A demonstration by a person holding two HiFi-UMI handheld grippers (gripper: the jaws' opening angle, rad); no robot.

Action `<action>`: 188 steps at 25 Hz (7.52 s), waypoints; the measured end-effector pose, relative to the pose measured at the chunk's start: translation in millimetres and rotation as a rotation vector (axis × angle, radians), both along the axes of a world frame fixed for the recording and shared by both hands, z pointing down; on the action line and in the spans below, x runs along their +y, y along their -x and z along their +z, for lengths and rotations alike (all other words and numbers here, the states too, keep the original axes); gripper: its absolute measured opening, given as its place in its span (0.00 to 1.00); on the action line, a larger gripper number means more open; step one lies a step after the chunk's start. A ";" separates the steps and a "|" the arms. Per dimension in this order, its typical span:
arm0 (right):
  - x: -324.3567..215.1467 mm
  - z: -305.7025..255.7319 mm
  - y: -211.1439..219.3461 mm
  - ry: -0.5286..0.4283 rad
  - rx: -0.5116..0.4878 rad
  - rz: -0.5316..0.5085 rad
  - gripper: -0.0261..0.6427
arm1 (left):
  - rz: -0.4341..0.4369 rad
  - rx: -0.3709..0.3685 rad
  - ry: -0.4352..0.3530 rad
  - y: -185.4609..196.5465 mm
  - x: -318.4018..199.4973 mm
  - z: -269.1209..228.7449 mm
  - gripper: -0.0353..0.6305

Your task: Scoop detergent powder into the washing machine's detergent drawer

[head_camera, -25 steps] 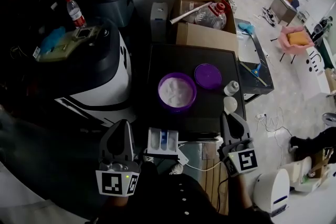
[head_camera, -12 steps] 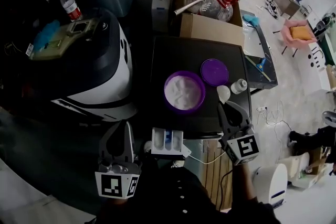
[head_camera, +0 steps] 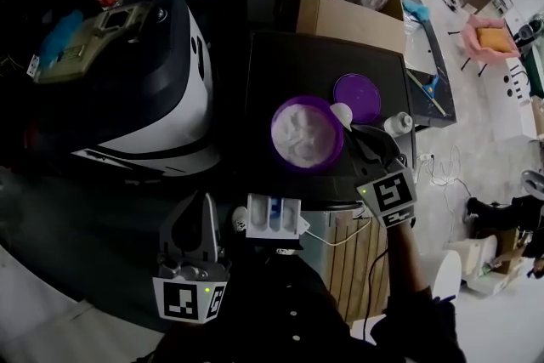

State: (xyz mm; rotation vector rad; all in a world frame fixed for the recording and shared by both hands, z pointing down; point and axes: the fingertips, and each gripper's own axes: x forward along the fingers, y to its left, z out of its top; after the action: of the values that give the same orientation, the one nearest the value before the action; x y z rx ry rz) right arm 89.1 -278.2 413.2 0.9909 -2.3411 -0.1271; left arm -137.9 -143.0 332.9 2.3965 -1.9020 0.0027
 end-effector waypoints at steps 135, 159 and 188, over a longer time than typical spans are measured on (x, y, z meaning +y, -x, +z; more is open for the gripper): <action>211.7 233.2 17.2 0.823 -0.116 0.018 0.09 | 0.114 -0.025 0.044 -32.1 11.2 17.8 0.07; 197.3 279.0 13.9 0.359 0.445 -0.054 0.09 | 0.076 -0.008 0.098 -16.9 25.8 40.9 0.07; 192.5 269.4 15.6 0.202 0.502 -0.073 0.09 | 0.065 -0.012 0.120 -22.5 25.3 51.2 0.07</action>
State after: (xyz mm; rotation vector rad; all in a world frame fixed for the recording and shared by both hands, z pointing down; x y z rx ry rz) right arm 73.4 -85.7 682.6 0.6798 -1.8851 -0.1454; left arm -115.3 -117.7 384.1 2.3829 -1.7732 0.1311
